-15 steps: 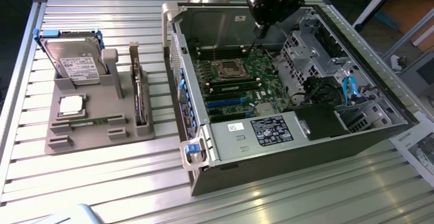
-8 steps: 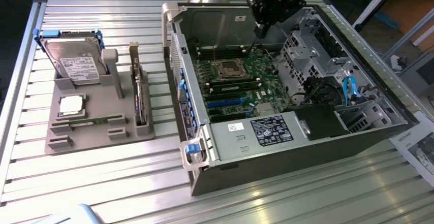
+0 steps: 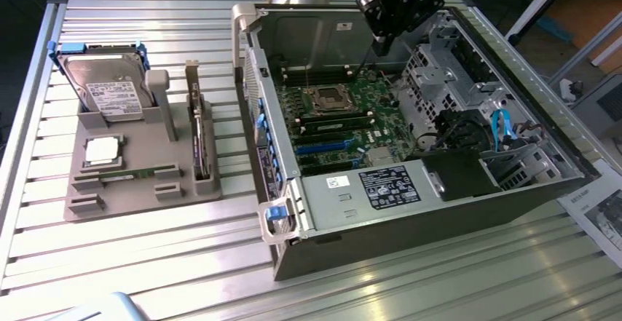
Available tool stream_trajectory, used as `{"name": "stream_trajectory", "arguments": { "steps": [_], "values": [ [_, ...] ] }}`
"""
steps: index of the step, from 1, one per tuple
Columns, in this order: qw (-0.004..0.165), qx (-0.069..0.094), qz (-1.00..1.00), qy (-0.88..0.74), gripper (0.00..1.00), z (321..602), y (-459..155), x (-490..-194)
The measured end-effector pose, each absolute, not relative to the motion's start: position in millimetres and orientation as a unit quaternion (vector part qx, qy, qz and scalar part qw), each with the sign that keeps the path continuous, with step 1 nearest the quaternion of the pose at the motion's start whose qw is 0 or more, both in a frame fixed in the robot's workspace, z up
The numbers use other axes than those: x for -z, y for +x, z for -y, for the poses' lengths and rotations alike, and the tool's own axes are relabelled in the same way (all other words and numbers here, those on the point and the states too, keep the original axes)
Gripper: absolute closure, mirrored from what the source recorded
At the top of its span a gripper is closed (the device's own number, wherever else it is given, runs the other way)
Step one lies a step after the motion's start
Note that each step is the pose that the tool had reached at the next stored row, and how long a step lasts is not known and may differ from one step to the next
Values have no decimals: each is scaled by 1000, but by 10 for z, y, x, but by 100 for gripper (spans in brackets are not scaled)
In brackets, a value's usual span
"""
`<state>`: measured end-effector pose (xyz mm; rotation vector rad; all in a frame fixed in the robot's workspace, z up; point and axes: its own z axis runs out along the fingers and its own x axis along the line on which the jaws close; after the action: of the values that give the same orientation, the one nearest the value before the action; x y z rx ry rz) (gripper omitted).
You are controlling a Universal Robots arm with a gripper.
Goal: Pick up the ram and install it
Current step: 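Press down the ram until it locks into place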
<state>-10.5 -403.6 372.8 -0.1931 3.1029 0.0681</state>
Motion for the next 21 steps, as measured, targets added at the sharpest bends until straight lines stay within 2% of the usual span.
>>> {"name": "stream_trajectory", "arguments": {
  "steps": [21],
  "values": [
    [15, -22, -998, -58, 90, 4035, -262, -3724]
  ]
}}
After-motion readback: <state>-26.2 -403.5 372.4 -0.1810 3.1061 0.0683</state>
